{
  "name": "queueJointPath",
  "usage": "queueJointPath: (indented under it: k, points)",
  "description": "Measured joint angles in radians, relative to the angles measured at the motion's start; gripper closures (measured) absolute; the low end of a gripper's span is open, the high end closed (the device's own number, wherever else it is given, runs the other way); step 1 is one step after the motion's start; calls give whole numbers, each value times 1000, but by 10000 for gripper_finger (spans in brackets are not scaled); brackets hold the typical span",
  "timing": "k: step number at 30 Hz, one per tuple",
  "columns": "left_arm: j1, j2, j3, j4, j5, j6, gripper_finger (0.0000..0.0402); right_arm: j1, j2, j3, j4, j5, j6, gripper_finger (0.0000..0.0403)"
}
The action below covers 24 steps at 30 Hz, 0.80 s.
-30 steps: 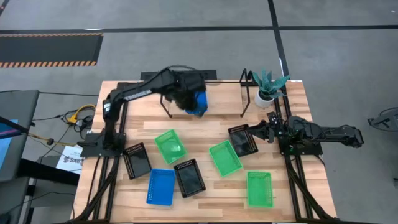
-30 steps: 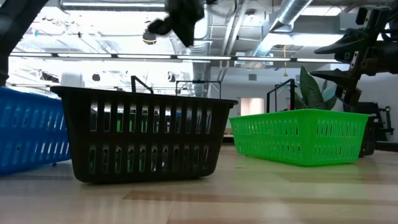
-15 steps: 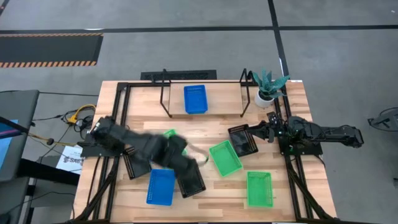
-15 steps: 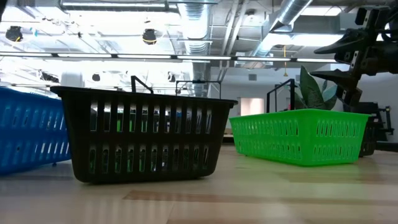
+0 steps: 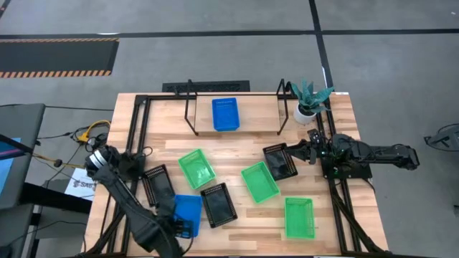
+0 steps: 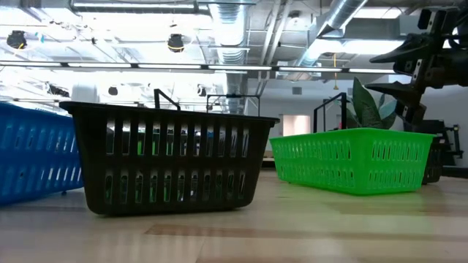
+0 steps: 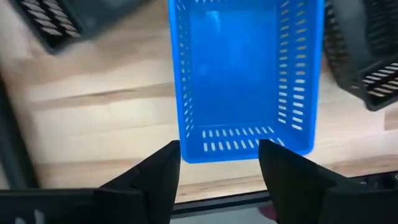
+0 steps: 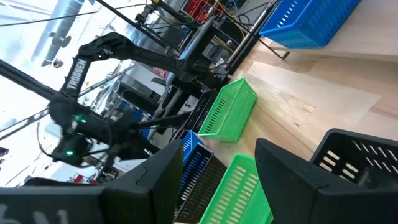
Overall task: Stack baskets on shelf by color
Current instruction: Stack the blue bin on top of the other blue bins on the shelf
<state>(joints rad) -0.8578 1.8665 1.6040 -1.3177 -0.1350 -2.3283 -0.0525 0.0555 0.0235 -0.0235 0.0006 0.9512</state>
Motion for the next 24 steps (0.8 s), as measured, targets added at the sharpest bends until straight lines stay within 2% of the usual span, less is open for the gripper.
queueJointPath:
  k: [8, 16, 19, 24]
  points:
    - [19, -15, -246, 224, 47, -10, 205, 0, 0, 0, 0, -2, 1, 179]
    - [46, -16, -319, 274, 72, -5, 209, 0, 0, 0, 0, -3, 17, 179]
    - [61, -16, -334, 288, 102, 9, 241, 0, 0, 0, 0, -2, 17, 179]
    - [81, -16, -343, 279, 105, 17, 354, 0, 0, 0, 1, -2, 13, 179]
